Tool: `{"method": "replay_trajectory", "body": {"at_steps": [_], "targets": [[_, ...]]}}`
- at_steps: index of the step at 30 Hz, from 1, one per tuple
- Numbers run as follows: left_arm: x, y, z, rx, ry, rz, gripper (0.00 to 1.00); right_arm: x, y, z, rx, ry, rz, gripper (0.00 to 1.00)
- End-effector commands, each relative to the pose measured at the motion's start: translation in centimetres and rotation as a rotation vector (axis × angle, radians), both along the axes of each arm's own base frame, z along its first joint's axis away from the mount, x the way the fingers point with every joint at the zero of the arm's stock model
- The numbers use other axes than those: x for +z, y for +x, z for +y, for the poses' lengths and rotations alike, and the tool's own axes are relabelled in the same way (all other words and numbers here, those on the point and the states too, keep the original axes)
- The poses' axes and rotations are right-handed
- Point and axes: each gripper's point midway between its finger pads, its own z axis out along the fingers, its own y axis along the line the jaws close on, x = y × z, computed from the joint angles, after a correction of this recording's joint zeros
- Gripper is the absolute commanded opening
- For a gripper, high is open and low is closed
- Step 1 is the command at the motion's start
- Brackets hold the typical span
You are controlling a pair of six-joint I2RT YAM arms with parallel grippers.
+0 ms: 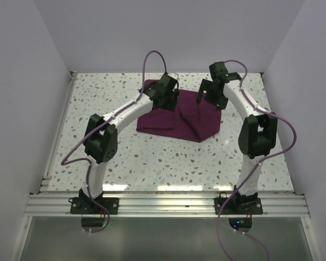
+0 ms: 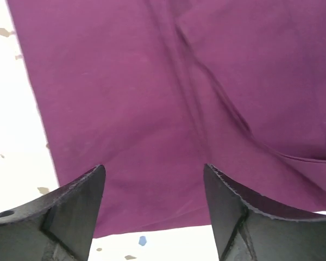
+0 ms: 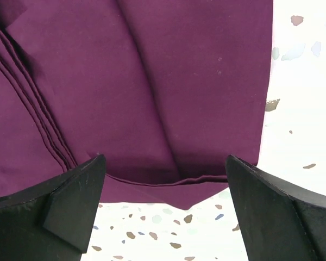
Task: Open and lay out the surgical kit
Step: Open the surgical kit at the center of the board.
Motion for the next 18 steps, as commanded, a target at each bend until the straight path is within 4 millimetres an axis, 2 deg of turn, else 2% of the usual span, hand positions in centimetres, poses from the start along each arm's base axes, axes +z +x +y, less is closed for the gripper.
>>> {"method": "replay_trajectory", "body": {"at_steps": [1, 3, 7, 9, 13, 16, 17, 18], "targets": [[-1.8, -0.3, -2.5, -0.049, 0.047, 0.006, 0.75, 2.1, -0.2, 0.0, 0.000, 0.018, -0.054, 0.95], [-3.0, -0.7, -2.6, -0.041, 0.067, 0.036, 0.71, 2.0, -0.9, -0.2, 0.001, 0.009, -0.048, 0.95], [-5.9, -1.6, -3.4, -0.061, 0.101, 0.082, 0.70, 1.7, -2.3, -1.0, 0.001, -0.019, -0.032, 0.95], [-6.8, -1.8, -3.3, -0.048, 0.126, 0.087, 0.71, 1.5, -2.9, -1.4, 0.000, -0.037, -0.021, 0.95], [-9.7, -2.2, -2.3, -0.025, 0.192, 0.140, 0.70, 1.3, -3.6, -1.9, 0.000, -0.063, -0.004, 0.95], [-10.8, -2.6, -2.3, -0.033, 0.195, 0.159, 0.54, 1.3, -3.9, -2.3, 0.001, -0.083, 0.006, 0.95], [-10.8, -2.6, -2.2, -0.029, 0.194, 0.157, 0.39, 1.3, -3.9, -2.4, 0.000, -0.088, 0.008, 0.95], [-10.5, -2.5, -2.2, -0.026, 0.194, 0.151, 0.29, 1.3, -3.9, -2.4, 0.000, -0.089, 0.008, 0.95]]}}
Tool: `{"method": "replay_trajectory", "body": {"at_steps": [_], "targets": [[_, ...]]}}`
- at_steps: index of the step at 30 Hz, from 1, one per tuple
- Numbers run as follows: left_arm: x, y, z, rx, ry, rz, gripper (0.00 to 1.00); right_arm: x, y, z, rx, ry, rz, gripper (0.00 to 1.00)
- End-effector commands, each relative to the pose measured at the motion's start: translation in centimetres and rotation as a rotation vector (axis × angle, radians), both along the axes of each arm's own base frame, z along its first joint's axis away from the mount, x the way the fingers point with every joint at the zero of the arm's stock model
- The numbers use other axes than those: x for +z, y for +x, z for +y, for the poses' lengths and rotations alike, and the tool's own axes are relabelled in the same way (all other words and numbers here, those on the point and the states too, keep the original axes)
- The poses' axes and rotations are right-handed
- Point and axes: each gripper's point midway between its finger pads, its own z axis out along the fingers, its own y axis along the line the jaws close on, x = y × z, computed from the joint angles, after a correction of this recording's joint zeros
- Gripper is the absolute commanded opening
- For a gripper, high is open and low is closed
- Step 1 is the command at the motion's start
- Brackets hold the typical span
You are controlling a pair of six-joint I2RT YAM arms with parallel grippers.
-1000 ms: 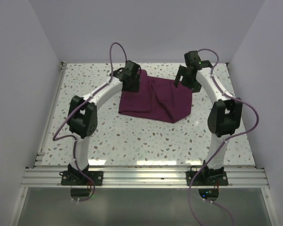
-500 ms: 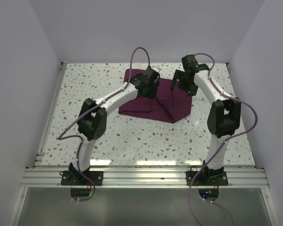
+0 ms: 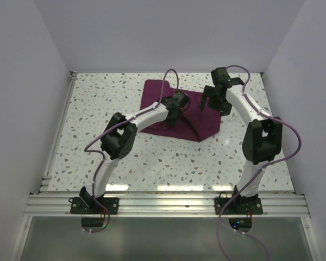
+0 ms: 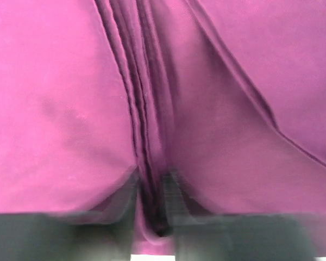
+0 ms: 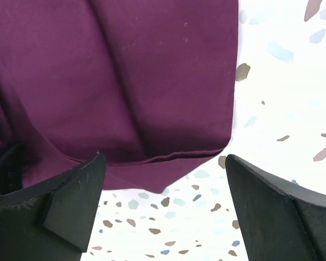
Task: Open and lay out the surgical kit
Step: Open the surgical kit at the center of the board.
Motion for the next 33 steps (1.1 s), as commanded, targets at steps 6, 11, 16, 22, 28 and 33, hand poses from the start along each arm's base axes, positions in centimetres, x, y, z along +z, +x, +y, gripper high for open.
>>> {"method": "replay_trajectory", "body": {"at_steps": [6, 11, 16, 22, 28, 33], "targets": [[6.5, 2.7, 2.4, 0.104, -0.021, -0.127, 0.00, 1.6, -0.1, -0.3, 0.013, -0.032, -0.027, 0.95], [12.0, 4.2, 9.0, 0.301, -0.159, -0.161, 0.00, 1.3, 0.6, 0.4, 0.032, -0.045, -0.016, 0.95], [14.9, 4.8, 18.2, 0.490, -0.248, -0.244, 0.03, 0.8, 1.7, 1.8, 0.067, -0.054, -0.008, 0.95], [12.2, 3.4, 22.2, 0.519, -0.369, -0.181, 0.26, -0.2, 2.5, 3.3, 0.104, -0.065, 0.009, 0.95], [9.0, 3.5, 26.7, 0.643, -0.487, -0.131, 0.29, -0.7, 2.9, 4.4, 0.131, -0.044, 0.022, 0.95], [8.7, 5.4, 26.7, 0.650, -0.516, -0.096, 0.00, 0.4, 3.0, 10.0, 0.270, 0.159, -0.030, 0.96]]}}
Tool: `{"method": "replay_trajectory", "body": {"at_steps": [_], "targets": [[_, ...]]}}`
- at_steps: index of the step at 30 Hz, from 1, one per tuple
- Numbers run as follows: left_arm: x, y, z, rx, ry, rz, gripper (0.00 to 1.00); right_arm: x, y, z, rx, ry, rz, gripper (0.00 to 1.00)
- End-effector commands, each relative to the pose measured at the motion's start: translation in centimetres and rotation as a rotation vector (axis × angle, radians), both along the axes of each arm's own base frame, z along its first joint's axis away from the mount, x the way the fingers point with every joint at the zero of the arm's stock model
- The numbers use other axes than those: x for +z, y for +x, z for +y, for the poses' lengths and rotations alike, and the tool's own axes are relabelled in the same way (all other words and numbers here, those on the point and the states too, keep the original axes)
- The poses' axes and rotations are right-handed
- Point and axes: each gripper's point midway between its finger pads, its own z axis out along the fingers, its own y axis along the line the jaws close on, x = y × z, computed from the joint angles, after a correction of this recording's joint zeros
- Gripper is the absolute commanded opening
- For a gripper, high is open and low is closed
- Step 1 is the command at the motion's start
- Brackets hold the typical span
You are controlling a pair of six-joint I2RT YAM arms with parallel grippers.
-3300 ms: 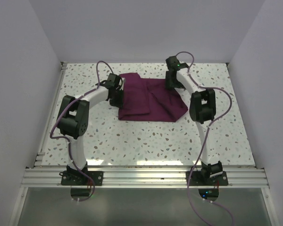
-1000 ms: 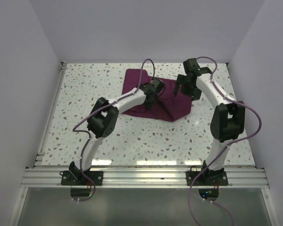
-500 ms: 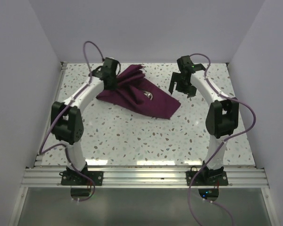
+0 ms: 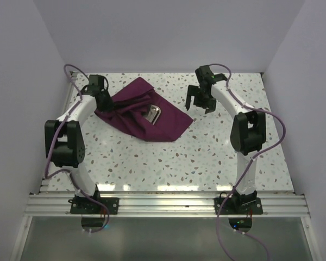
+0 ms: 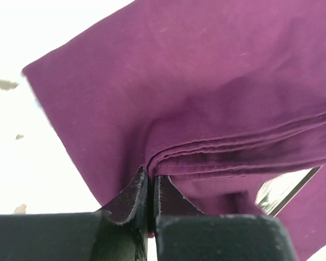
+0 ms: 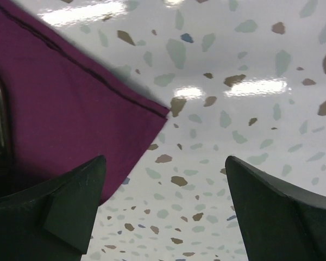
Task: Open and lay out the surgical kit
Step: Open the surgical kit at the center of the board.
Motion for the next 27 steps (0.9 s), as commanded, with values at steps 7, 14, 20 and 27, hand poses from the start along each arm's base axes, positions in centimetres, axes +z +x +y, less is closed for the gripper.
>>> {"method": "replay_trajectory", "body": {"at_steps": [7, 14, 20, 27], "targets": [[2.8, 3.5, -6.0, -0.121, -0.163, -0.114, 0.00, 0.5, -0.9, 12.8, 0.245, 0.418, 0.002, 0.96], [4.0, 4.0, -5.4, -0.118, -0.108, -0.127, 0.00, -5.4, -0.5, 13.2, 0.229, 0.387, 0.076, 0.55], [5.8, 5.1, -5.2, -0.122, -0.099, -0.154, 0.00, -8.0, -0.8, 11.7, 0.215, 0.296, 0.096, 0.34], [5.9, 5.0, -4.6, -0.118, -0.074, -0.141, 0.00, -10.4, -2.2, 6.0, 0.199, -0.062, 0.107, 0.14]]}}
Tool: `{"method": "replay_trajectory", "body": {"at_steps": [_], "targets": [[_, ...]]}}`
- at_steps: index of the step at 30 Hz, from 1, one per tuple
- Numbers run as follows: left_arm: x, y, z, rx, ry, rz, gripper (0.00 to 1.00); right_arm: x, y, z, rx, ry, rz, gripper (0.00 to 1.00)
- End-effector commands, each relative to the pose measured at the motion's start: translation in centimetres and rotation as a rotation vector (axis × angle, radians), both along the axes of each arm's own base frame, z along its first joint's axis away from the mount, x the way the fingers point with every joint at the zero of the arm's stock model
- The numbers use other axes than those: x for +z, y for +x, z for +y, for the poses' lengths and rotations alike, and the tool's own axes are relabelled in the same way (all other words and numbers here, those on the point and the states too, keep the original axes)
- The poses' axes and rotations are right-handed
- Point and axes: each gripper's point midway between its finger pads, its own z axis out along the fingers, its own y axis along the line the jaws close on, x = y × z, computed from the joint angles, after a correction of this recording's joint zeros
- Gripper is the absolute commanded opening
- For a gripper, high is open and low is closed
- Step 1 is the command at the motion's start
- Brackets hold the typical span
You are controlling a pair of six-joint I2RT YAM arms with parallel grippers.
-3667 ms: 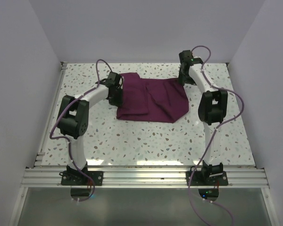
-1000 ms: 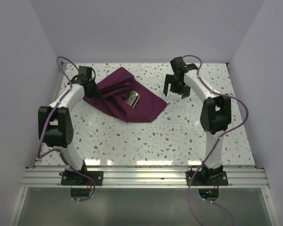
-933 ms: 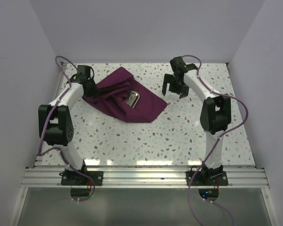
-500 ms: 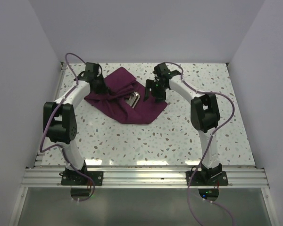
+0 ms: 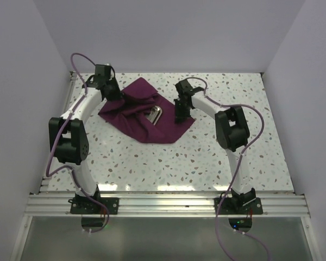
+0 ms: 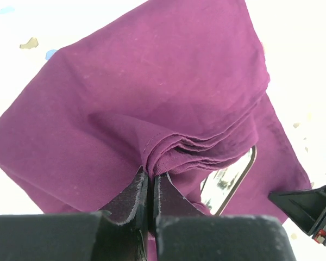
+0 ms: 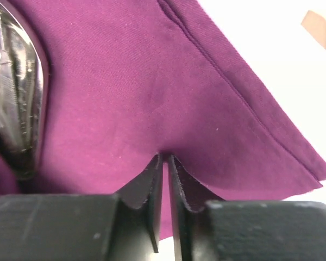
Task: Open and lay out the surgical kit
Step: Open the surgical kit at the center of the board.
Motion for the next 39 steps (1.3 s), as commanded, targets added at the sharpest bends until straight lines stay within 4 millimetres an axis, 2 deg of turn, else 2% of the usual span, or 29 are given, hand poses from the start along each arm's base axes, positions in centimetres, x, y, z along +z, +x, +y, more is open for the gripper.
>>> {"method": "replay_trajectory", "body": {"at_steps": [1, 3, 6, 8, 9, 10, 12, 13, 15, 16, 18, 19, 21, 22, 23, 24, 25, 26, 27, 28, 31, 32, 33, 34, 35, 36, 38, 39], "targets": [[1.5, 0.6, 0.6, -0.005, 0.025, -0.030, 0.00, -2.9, -1.6, -5.4, 0.019, -0.316, 0.028, 0.12], [1.9, 0.4, 1.1, 0.005, 0.039, -0.034, 0.00, -4.1, -1.9, -6.9, 0.029, -0.403, 0.061, 0.08], [3.2, 0.0, 2.5, 0.047, 0.075, -0.052, 0.00, -5.0, -0.8, -8.5, 0.008, -0.448, 0.064, 0.05], [4.3, -0.4, 4.0, 0.093, 0.111, -0.068, 0.00, -4.6, 1.0, -9.7, -0.036, -0.440, 0.052, 0.03], [4.3, -0.7, 4.7, 0.118, 0.130, -0.061, 0.00, -5.2, 1.5, -10.3, -0.046, -0.458, 0.061, 0.02], [4.5, -0.8, 5.6, 0.140, 0.135, -0.062, 0.00, -4.3, 3.4, -11.0, -0.081, -0.451, 0.031, 0.02], [4.7, -1.2, 6.8, 0.176, 0.146, -0.065, 0.00, -4.0, 4.5, -12.3, -0.111, -0.455, 0.040, 0.00], [4.7, -1.3, 8.3, 0.219, 0.149, -0.062, 0.00, -4.0, 5.8, -13.4, -0.141, -0.454, 0.041, 0.00], [4.8, -1.3, 10.3, 0.270, 0.146, -0.071, 0.03, -3.8, 6.9, -14.9, -0.177, -0.474, 0.034, 0.00], [4.8, -1.4, 12.6, 0.329, 0.136, -0.069, 0.05, -3.8, 7.7, -16.2, -0.207, -0.470, 0.033, 0.00], [3.7, -1.7, 15.0, 0.401, 0.121, -0.029, 0.09, -4.0, 8.0, -17.5, -0.239, -0.474, 0.037, 0.00], [3.0, -2.2, 17.1, 0.478, 0.097, -0.003, 0.09, -3.7, 8.3, -18.7, -0.262, -0.503, 0.029, 0.00], [0.5, -3.8, 19.2, 0.572, 0.056, 0.085, 0.10, -3.8, 8.5, -20.0, -0.281, -0.534, 0.029, 0.00], [-0.7, -4.4, 19.5, 0.591, 0.045, 0.123, 0.11, -3.6, 8.6, -20.3, -0.289, -0.539, 0.024, 0.00], [-1.5, -5.0, 19.6, 0.601, 0.037, 0.149, 0.20, -3.2, 8.7, -20.6, -0.297, -0.542, 0.015, 0.00], [-2.9, -5.9, 19.0, 0.587, 0.025, 0.190, 0.27, -2.9, 8.8, -20.6, -0.299, -0.537, 0.010, 0.03], [-3.5, -6.3, 18.8, 0.578, 0.017, 0.208, 0.35, -2.5, 9.0, -20.6, -0.302, -0.529, 0.002, 0.22], [-4.0, -6.5, 18.3, 0.564, 0.003, 0.213, 0.54, -2.0, 9.2, -20.6, -0.306, -0.525, -0.009, 0.37], [-5.5, -7.5, 17.3, 0.537, -0.032, 0.252, 0.64, -0.7, 9.6, -20.5, -0.313, -0.514, -0.039, 0.52], [-5.9, -8.0, 16.9, 0.530, -0.045, 0.262, 0.74, -0.1, 9.9, -20.3, -0.318, -0.507, -0.056, 0.72], [-7.1, -9.3, 15.6, 0.506, -0.087, 0.294, 0.80, 3.2, 10.4, -20.2, -0.343, -0.478, -0.116, 0.80], [-7.2, -9.7, 15.4, 0.501, -0.092, 0.300, 0.83, 4.1, 10.5, -19.8, -0.344, -0.462, -0.130, 0.80], [-7.4, -10.1, 15.2, 0.493, -0.095, 0.308, 0.83, 6.2, 10.6, -19.3, -0.346, -0.442, -0.170, 0.80], [-7.1, -10.3, 15.1, 0.492, -0.096, 0.302, 0.83, 7.1, 10.5, -18.8, -0.340, -0.429, -0.186, 0.80], [-7.2, -10.6, 15.0, 0.489, -0.093, 0.305, 0.83, 7.7, 10.4, -17.8, -0.322, -0.400, -0.196, 0.80], [-7.0, -10.7, 15.1, 0.490, -0.089, 0.300, 0.83, 9.9, 10.2, -16.1, -0.297, -0.365, -0.237, 0.80], [-6.6, -10.7, 15.3, 0.493, -0.078, 0.277, 0.82, 11.2, 9.8, -13.1, -0.236, -0.294, -0.271, 0.80], [-6.4, -10.6, 15.5, 0.496, -0.068, 0.266, 0.82, 11.9, 9.0, -9.6, -0.161, -0.228, -0.281, 0.80]]}}
